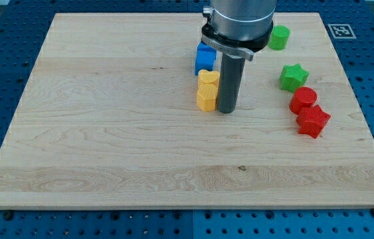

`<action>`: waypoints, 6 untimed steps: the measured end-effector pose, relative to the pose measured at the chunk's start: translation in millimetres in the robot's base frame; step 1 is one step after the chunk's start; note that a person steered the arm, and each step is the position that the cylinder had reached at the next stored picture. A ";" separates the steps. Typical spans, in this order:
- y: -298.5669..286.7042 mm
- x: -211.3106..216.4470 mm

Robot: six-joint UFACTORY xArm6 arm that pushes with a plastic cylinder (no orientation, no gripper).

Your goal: Nudge the red star a bit right

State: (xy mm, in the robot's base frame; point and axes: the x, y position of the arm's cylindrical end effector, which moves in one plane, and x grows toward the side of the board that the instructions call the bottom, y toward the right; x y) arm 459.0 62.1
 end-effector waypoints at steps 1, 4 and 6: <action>3.4 0.0; 84.6 0.3; 91.2 14.7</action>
